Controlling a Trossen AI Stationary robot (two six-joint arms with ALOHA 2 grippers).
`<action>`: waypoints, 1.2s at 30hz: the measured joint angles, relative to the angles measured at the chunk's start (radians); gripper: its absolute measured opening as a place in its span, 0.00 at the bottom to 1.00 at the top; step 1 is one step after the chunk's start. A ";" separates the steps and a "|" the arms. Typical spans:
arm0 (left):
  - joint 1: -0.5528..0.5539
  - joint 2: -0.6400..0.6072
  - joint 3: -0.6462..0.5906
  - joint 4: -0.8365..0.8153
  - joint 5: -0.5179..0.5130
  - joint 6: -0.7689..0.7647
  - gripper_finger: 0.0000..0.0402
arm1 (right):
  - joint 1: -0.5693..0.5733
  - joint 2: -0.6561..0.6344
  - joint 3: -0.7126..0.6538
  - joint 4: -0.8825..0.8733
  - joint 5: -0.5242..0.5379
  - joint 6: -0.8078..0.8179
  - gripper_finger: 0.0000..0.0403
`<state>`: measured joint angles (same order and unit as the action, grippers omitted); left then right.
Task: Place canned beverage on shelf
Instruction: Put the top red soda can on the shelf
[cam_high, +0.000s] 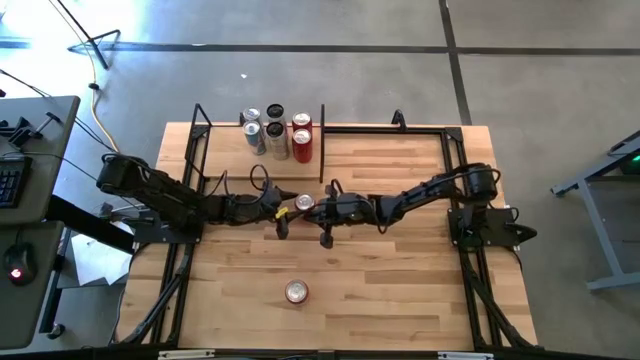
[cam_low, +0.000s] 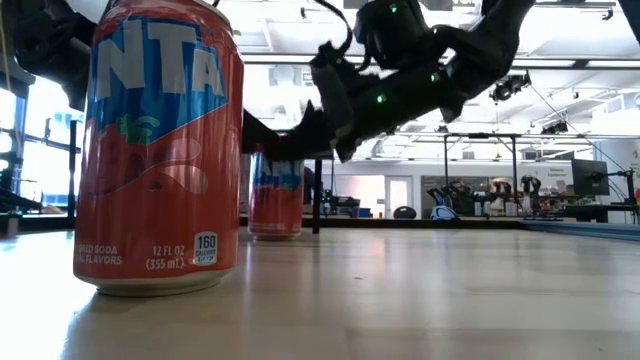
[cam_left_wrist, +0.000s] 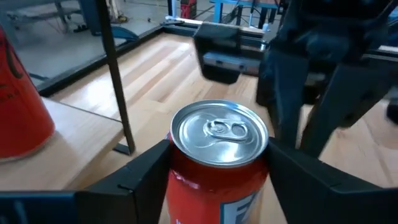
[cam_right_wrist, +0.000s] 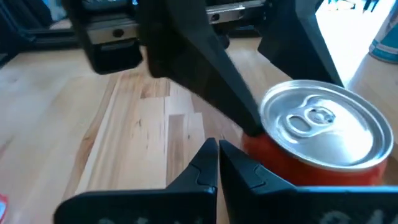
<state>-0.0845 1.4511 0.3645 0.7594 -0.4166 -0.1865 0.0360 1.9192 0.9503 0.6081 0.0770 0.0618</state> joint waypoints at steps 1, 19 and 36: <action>0.000 0.001 0.000 0.002 -0.003 0.010 0.56 | 0.003 -0.017 0.000 -0.030 0.000 -0.002 0.00; 0.000 -0.147 -0.003 -0.229 0.015 -0.046 0.36 | 0.060 -0.268 -0.022 -0.493 0.218 -0.054 0.00; 0.008 -0.280 -0.003 -0.311 0.040 -0.047 0.32 | -0.015 -0.270 -0.197 -0.199 0.185 0.021 0.00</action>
<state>-0.0763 1.1707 0.3614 0.4484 -0.3769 -0.2334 0.0208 1.6493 0.7528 0.4086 0.2617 0.0831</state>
